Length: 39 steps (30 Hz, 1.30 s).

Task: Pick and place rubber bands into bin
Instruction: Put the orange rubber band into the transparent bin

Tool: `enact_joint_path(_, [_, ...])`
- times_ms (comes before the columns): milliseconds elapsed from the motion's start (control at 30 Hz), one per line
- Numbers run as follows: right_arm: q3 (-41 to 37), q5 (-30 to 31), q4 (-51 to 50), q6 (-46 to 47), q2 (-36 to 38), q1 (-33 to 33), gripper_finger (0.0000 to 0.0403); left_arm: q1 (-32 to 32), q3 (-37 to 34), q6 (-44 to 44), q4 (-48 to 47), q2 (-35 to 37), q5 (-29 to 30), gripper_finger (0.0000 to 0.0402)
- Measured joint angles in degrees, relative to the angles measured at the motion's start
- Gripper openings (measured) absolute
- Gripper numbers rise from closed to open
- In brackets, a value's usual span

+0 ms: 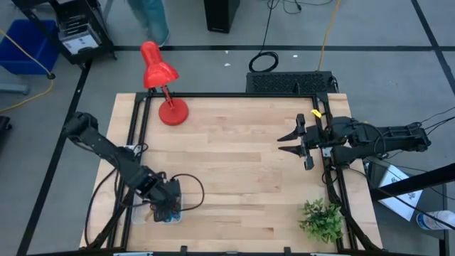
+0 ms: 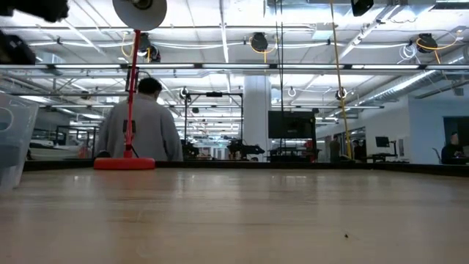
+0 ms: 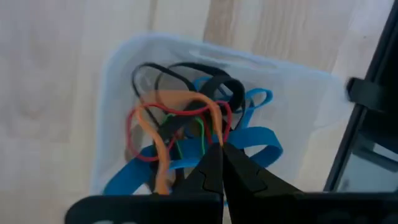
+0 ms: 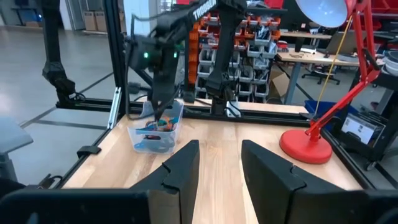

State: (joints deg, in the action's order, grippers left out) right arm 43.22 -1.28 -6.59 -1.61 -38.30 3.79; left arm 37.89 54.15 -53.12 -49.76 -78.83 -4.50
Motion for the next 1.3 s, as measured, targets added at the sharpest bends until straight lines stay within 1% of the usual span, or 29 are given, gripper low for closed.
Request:
enact_joint_path(167, [-0.02, -0.02, 1.82, -0.04, -0.04, 0.0, 0.0114, 0.87, -5.56, -1.04, 8.13, 0.0, -0.01, 0.0003])
enact_joint_path(300, [-0.02, -0.02, 2.18, -0.13, -0.02, 0.0, 0.0114, 1.23, -8.32, -2.27, 9.73, 0.0, 0.01, 0.0003])
enact_joint_path(400, [-0.02, -0.01, 2.12, -0.12, -0.02, 0.0, 0.0114, 1.22, -9.81, -3.12, 9.78, 0.0, 0.01, 0.0013])
enact_joint_path(600, [-0.02, -0.01, 2.11, -0.12, -0.02, 0.01, 0.0114, 1.22, -10.05, -3.99, 9.42, 0.0, 0.01, 0.003])
enact_joint_path(700, [-0.02, -0.01, 2.09, -0.12, -0.02, 0.0, 0.0114, 1.15, -10.05, -3.94, 9.4, 0.0, 0.01, 0.0027])
enact_joint_path(900, [-0.02, -0.02, 2.09, -0.68, -0.02, 0.01, 0.0114, 1.15, -10.05, -7.02, 9.4, 0.0, -0.03, 0.0011])
enact_joint_path(1033, [-0.02, -0.02, 2.09, -0.79, -0.02, 0.02, 0.0114, 1.15, -10.05, -7.22, 9.4, 0.0, -0.03, 0.0009])
enact_joint_path(1100, [-0.02, -0.02, 2.07, -0.79, -0.02, 0.01, 0.0114, 1.15, -10.05, -7.53, 9.46, 0.0, -0.03, 0.0017])
enact_joint_path(1167, [-0.02, -0.02, 2.07, -0.79, -0.02, 0.01, 0.0114, 1.15, -9.87, -7.61, 9.42, 0.0, -0.03, 0.0035])
enact_joint_path(1300, [-0.02, -0.02, 2.07, -0.79, -0.02, 0.0, 0.0114, 1.13, -8.53, -7.38, 9.36, 0.0, -0.77, 0.0089])
